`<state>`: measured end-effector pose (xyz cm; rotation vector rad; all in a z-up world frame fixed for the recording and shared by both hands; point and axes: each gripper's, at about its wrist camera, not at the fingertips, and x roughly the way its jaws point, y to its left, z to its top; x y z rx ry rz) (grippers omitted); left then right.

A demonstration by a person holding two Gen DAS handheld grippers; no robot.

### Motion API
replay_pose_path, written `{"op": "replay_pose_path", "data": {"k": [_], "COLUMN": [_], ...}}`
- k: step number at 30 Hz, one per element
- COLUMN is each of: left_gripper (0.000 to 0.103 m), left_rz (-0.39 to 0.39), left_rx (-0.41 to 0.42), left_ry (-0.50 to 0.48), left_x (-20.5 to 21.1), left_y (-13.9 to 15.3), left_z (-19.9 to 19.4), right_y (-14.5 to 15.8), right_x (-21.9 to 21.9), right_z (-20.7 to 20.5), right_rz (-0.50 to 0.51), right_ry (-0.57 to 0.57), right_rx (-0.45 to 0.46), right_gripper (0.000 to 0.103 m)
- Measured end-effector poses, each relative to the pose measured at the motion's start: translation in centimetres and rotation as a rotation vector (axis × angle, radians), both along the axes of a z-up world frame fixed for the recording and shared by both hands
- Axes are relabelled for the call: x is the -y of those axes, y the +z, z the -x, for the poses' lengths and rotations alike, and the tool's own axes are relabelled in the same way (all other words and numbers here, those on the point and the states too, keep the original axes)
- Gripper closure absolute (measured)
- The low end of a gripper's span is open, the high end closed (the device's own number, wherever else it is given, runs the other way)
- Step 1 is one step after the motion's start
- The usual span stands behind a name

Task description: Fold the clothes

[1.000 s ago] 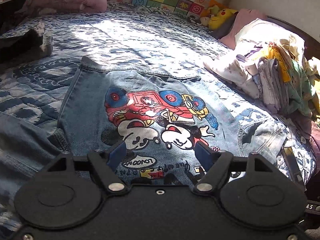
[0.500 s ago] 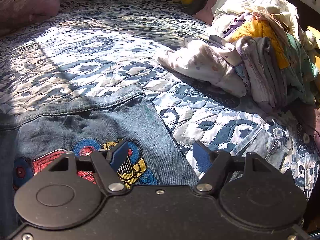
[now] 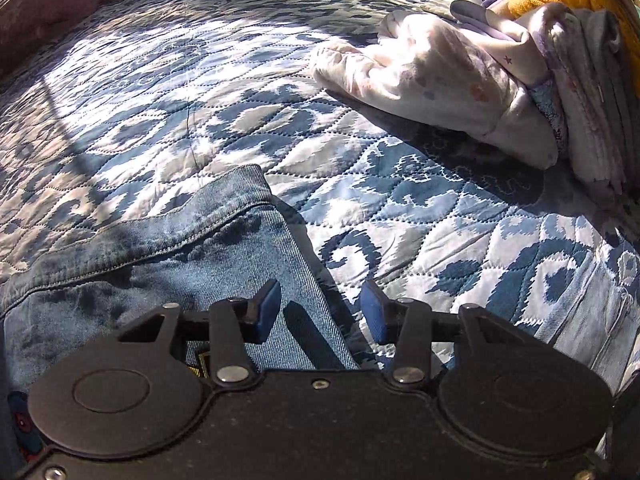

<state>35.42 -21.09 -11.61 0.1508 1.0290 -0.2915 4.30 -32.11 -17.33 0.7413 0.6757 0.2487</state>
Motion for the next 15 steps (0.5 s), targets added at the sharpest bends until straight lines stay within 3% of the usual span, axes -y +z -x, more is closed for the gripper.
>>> {"op": "replay_pose_path", "data": {"k": [1, 5, 15], "left_gripper": [0.085, 0.098, 0.099], "left_rz": [-0.005, 0.021, 0.218], "left_rx": [-0.002, -0.006, 0.073], "left_ry": [-0.006, -0.018, 0.003], "left_x": [0.0, -1.1, -7.6], "left_y": [-0.2, -0.3, 2.3], "left_z": [0.0, 0.3, 1.7], "right_y": [0.1, 0.8, 4.4], "right_x": [-0.1, -0.5, -4.4], "right_z": [0.0, 0.3, 1.8], "right_rz": [0.009, 0.059, 0.353], "right_ry": [0.0, 0.002, 0.091], "right_rx": [0.003, 0.037, 0.243], "right_gripper": [0.082, 0.088, 0.094]}}
